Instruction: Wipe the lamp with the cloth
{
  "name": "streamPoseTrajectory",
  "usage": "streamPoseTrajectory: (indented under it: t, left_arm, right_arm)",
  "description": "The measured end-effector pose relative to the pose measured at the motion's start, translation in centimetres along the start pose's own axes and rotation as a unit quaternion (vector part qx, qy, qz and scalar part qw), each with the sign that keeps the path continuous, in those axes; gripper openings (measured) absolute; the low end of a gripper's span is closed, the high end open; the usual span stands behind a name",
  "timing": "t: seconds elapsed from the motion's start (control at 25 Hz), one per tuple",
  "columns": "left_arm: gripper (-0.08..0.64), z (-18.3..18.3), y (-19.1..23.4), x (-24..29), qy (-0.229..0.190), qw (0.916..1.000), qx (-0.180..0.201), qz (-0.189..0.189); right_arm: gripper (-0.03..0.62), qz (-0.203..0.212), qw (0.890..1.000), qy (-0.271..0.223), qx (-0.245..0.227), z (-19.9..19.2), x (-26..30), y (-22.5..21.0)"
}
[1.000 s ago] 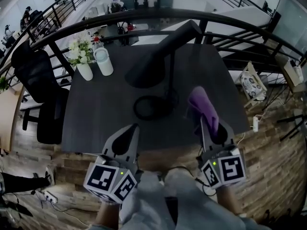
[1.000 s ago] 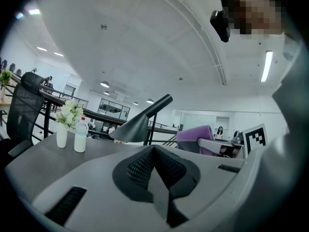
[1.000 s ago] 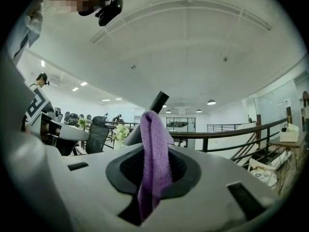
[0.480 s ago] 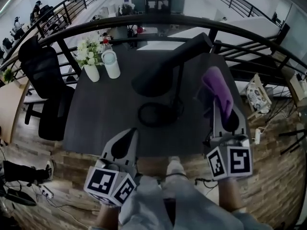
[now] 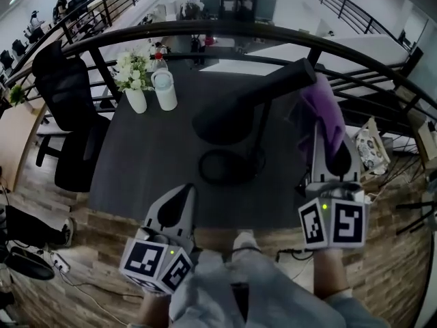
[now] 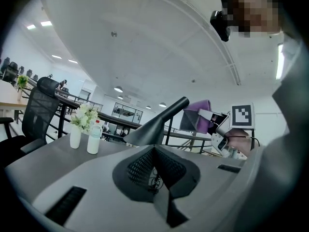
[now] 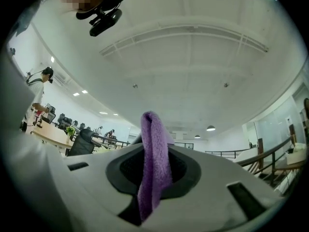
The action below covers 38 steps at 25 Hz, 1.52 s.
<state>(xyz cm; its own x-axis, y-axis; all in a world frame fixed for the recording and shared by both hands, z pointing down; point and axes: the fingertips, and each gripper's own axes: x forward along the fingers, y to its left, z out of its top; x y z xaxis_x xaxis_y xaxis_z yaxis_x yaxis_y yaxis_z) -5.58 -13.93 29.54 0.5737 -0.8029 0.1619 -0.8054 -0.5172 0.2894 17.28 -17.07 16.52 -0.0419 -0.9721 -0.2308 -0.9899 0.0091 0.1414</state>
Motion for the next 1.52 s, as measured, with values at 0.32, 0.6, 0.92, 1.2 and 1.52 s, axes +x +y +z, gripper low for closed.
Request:
streamPoseTrajectory:
  t: [0.32,0.6,0.92,1.2,1.52]
  left_arm:
    - [0.014,-0.2,1.5,-0.4,0.0,0.9996,-0.006,0.029]
    - [0.014,-0.6,2.6,-0.9,0.011,0.9987,-0.012,0.049]
    - [0.014,-1.1,3.2,-0.9,0.018,0.9981,-0.015,0.058]
    - [0.014,-1.3,3.2,-0.7,0.023,0.9977,-0.016,0.061]
    - [0.014,-1.5,3.5,-0.9,0.025,0.997,-0.021,0.07]
  right_arm:
    - [0.055,0.042,0.999,0.001,-0.026,-0.8,2.4,3.2]
    - [0.055,0.078,0.996,0.006,-0.044,-2.0,3.8,6.4]
    - [0.055,0.108,0.991,0.018,-0.081,-4.5,4.9,9.1]
    - [0.056,0.139,0.984,0.037,-0.101,-7.0,5.3,11.2]
    - [0.056,0.146,0.977,0.033,-0.149,-8.0,5.0,12.7]
